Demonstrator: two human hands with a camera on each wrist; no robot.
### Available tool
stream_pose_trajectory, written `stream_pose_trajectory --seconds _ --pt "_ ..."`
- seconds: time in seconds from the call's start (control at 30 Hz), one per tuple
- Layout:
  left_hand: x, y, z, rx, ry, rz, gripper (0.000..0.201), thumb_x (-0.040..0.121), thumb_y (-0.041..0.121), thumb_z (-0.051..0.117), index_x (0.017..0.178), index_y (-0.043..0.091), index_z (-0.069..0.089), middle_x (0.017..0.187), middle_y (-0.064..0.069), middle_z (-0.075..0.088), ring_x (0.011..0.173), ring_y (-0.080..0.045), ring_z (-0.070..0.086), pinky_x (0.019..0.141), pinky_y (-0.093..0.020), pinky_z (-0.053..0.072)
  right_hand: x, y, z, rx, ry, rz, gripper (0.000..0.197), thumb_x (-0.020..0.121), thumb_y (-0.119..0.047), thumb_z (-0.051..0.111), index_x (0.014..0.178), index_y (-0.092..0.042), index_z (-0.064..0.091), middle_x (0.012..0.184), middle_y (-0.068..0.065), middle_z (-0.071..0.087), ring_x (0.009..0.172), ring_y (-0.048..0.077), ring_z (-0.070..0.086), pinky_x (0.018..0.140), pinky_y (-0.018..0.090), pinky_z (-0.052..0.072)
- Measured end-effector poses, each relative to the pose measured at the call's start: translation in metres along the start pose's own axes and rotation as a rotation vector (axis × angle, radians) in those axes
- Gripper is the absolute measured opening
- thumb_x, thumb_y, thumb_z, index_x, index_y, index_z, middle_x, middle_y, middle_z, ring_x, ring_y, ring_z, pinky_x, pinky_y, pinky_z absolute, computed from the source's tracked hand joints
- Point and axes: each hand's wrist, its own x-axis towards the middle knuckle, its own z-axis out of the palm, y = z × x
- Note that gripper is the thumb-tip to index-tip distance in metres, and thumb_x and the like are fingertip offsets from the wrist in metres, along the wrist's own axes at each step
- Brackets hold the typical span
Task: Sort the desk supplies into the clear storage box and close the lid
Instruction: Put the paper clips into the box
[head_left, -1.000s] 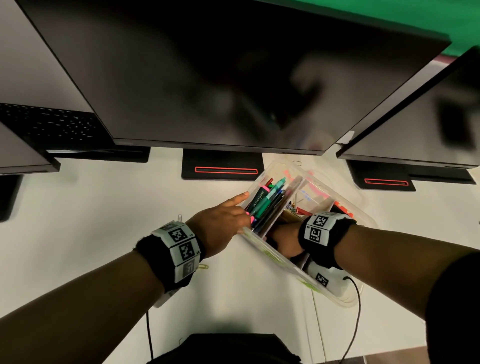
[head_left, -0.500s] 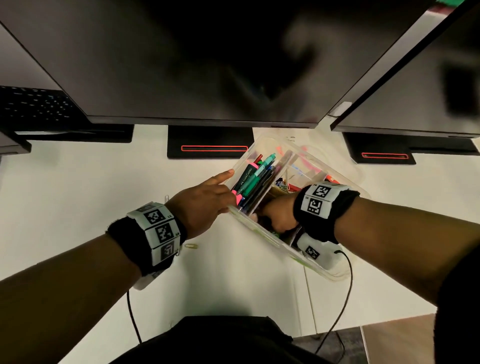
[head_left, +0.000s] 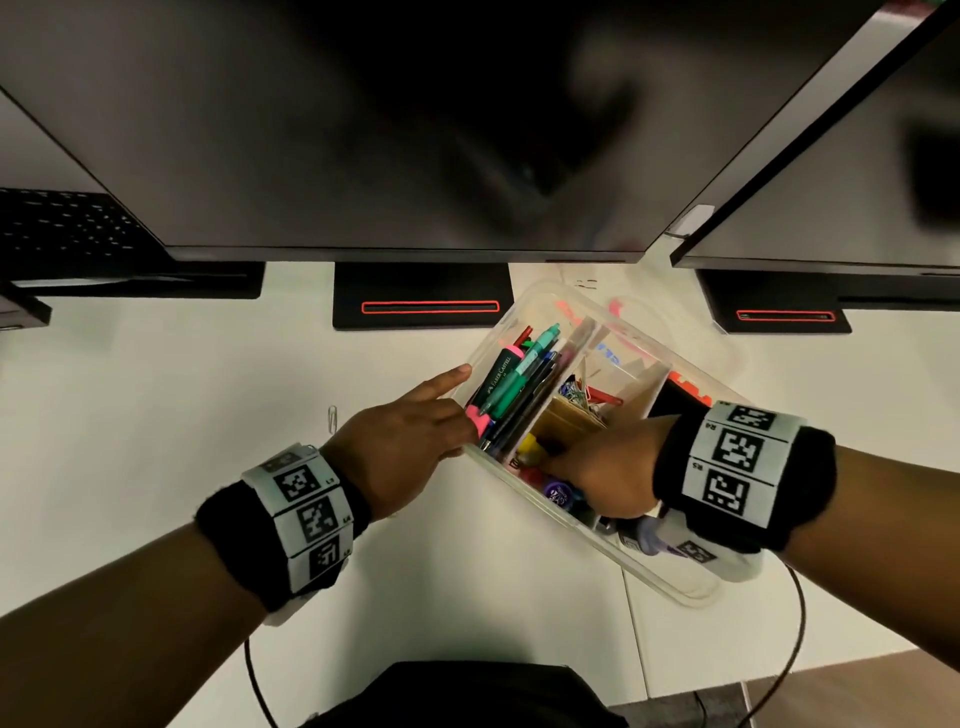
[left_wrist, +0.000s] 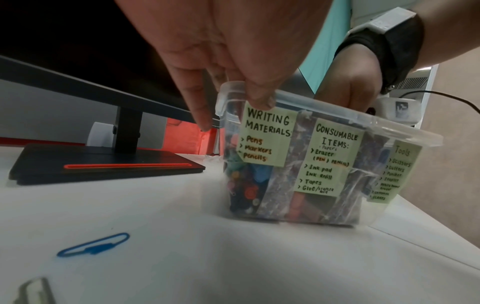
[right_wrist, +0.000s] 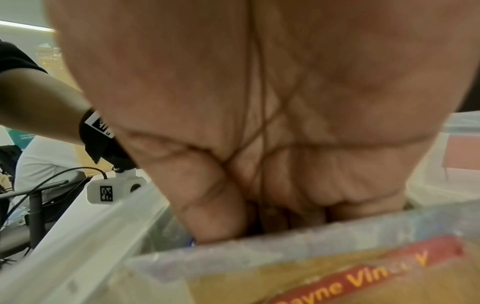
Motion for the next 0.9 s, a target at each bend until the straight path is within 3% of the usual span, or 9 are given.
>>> stream_pose_trajectory --seconds 0.07,0.1,0.17,0.3,0.5,0.67,0.73,0.83,0.9 --pt "-0.001 0.0 0.001 -0.032 0.007 -0.014 0.027 0.085 0.011 0.065 0.107 0.025 0.06 0.1 0.008 0.066 0.134 -0.019 0.042 0.09 -0.04 0.055 -0.002 -0.002 -0.003 -0.01 -0.049 -0.005 0.028 0.098 -0.012 0.038 0.124 -0.01 0.05 0.122 0.008 0.056 0.104 0.021 0.052 0.099 0.033 0.041" --pt "-0.001 0.0 0.001 -0.041 0.011 -0.017 0.026 0.085 0.011 0.065 0.106 0.026 0.06 0.101 0.009 0.067 0.135 -0.019 0.04 0.09 -0.04 0.055 -0.004 -0.002 -0.005 0.041 -0.04 -0.019 0.025 0.099 -0.01 0.036 0.118 -0.01 0.052 0.115 0.008 0.057 0.097 0.019 0.05 0.09 0.031 0.043" --pt "0.001 0.001 -0.004 -0.044 0.012 -0.011 0.026 0.083 0.011 0.068 0.104 0.025 0.062 0.099 0.008 0.068 0.134 -0.021 0.042 0.09 -0.04 0.055 -0.008 -0.006 -0.009 0.142 -0.023 -0.017 0.032 0.097 -0.008 0.033 0.124 -0.007 0.051 0.117 0.012 0.058 0.089 0.019 0.049 0.078 0.028 0.041" --pt "0.003 0.008 -0.017 -0.011 0.007 -0.019 0.025 0.073 0.008 0.077 0.092 0.02 0.067 0.091 0.003 0.071 0.126 -0.027 0.051 0.079 -0.035 0.06 0.011 -0.009 -0.007 0.179 0.109 0.053 0.039 0.092 -0.015 0.043 0.13 -0.015 0.051 0.124 0.007 0.059 0.109 0.024 0.057 0.094 0.033 0.049" --pt "0.006 0.01 -0.024 -0.043 -0.2 -0.156 0.022 0.096 0.016 0.047 0.115 0.023 0.058 0.122 0.006 0.06 0.146 -0.013 0.013 0.104 -0.034 0.044 0.049 -0.007 -0.003 0.136 0.046 0.15 0.038 0.092 -0.026 0.043 0.125 -0.011 0.056 0.124 0.009 0.061 0.111 0.025 0.058 0.099 0.038 0.048" --pt "0.008 0.013 -0.023 -0.004 -0.231 -0.155 0.028 0.097 0.017 0.047 0.125 0.022 0.052 0.133 0.004 0.055 0.146 -0.015 0.011 0.114 -0.035 0.032 0.046 -0.009 -0.008 0.084 -0.021 0.185 0.039 0.096 -0.022 0.04 0.13 -0.009 0.052 0.132 0.012 0.055 0.12 0.025 0.052 0.106 0.034 0.041" --pt "0.008 0.011 -0.022 -0.008 -0.224 -0.163 0.029 0.097 0.017 0.046 0.125 0.022 0.051 0.133 0.005 0.054 0.146 -0.014 0.009 0.114 -0.035 0.033 0.043 -0.013 -0.011 -0.013 -0.079 0.183 0.036 0.098 -0.018 0.037 0.128 -0.005 0.052 0.131 0.013 0.054 0.12 0.026 0.051 0.102 0.029 0.038" --pt "0.006 0.008 -0.018 -0.048 -0.19 -0.151 0.025 0.097 0.015 0.044 0.118 0.023 0.055 0.123 0.006 0.059 0.146 -0.014 0.012 0.111 -0.038 0.035 0.044 -0.018 -0.013 -0.092 -0.158 0.171 0.023 0.099 -0.015 0.038 0.101 -0.005 0.058 0.113 0.015 0.059 0.096 0.026 0.056 0.094 0.029 0.037" --pt "0.005 0.008 -0.017 -0.055 -0.169 -0.155 0.024 0.097 0.015 0.044 0.115 0.024 0.057 0.12 0.007 0.061 0.146 -0.014 0.012 0.11 -0.037 0.037 0.045 -0.019 -0.012 -0.082 -0.16 0.194 0.026 0.1 -0.013 0.038 0.116 -0.004 0.055 0.129 0.017 0.054 0.113 0.027 0.052 0.102 0.028 0.033"
